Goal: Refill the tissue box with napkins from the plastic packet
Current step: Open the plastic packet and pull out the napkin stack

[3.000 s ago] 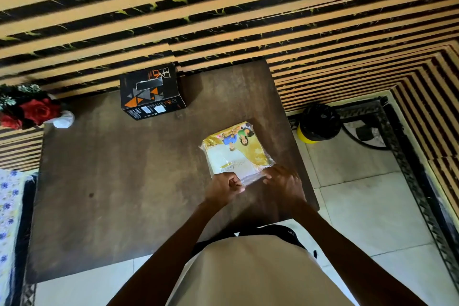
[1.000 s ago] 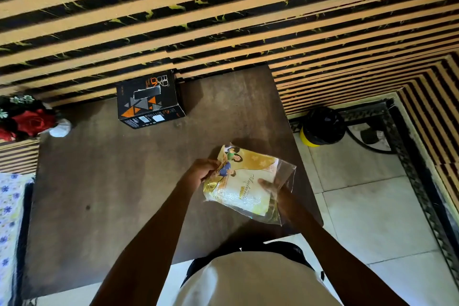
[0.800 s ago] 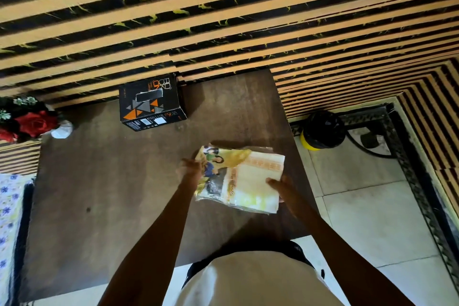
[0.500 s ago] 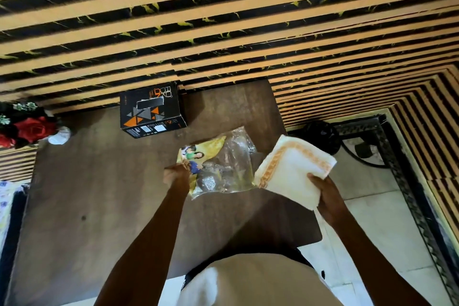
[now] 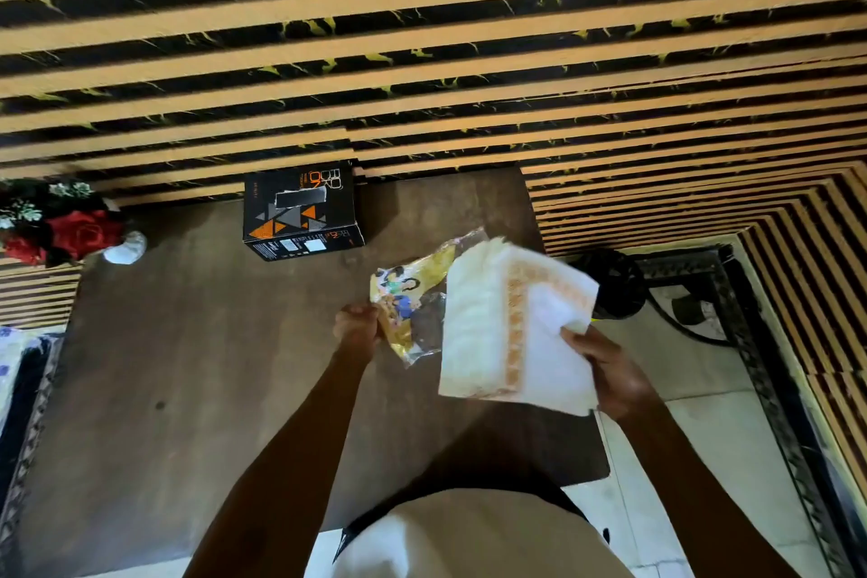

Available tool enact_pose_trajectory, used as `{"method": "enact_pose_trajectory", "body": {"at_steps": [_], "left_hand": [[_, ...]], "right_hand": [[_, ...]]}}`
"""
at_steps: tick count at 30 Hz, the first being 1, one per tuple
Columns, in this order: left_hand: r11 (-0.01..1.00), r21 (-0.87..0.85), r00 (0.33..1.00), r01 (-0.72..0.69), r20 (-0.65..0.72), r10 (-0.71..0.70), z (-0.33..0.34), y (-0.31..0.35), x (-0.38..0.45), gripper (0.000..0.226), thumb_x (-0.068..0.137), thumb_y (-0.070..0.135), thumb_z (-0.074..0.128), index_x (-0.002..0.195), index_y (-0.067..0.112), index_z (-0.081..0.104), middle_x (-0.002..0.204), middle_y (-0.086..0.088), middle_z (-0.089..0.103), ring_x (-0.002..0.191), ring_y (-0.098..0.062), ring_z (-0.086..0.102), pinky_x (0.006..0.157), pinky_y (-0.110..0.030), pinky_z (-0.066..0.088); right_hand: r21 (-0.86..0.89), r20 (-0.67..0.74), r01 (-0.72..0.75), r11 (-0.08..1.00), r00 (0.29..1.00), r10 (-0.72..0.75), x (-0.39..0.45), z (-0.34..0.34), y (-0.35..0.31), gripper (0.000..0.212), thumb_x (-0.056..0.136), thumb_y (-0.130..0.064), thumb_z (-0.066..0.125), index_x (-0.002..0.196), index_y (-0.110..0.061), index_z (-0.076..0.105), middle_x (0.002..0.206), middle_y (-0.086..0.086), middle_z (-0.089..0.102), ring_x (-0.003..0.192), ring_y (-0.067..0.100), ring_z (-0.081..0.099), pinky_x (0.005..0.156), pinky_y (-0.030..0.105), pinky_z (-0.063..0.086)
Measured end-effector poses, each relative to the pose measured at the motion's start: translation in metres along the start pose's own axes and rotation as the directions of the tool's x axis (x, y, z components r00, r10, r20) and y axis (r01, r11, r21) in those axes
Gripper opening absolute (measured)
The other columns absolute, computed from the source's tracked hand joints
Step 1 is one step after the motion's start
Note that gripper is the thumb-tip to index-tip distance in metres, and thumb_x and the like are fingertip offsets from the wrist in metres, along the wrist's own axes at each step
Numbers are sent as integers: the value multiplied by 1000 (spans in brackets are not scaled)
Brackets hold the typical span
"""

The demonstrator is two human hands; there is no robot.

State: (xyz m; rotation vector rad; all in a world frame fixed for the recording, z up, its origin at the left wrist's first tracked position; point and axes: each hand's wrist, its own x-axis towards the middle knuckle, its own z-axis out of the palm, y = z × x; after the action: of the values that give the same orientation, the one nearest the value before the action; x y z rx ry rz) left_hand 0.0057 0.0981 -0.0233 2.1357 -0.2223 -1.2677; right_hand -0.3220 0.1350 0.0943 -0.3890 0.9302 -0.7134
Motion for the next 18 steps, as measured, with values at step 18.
{"method": "enact_pose_trajectory", "body": {"at_steps": [18], "left_hand": [[977,120,961,-177,237,145,11,5,1,38,80,11,73,114,6,56,110,-17,67,96,-32,69,79,-42,59]], "right_hand": [[-768,-379,-361,529,922,79,58,-20,74,44,93,-11,59,135,-11,48,124,4,59,110,22,56,93,33,43]]}}
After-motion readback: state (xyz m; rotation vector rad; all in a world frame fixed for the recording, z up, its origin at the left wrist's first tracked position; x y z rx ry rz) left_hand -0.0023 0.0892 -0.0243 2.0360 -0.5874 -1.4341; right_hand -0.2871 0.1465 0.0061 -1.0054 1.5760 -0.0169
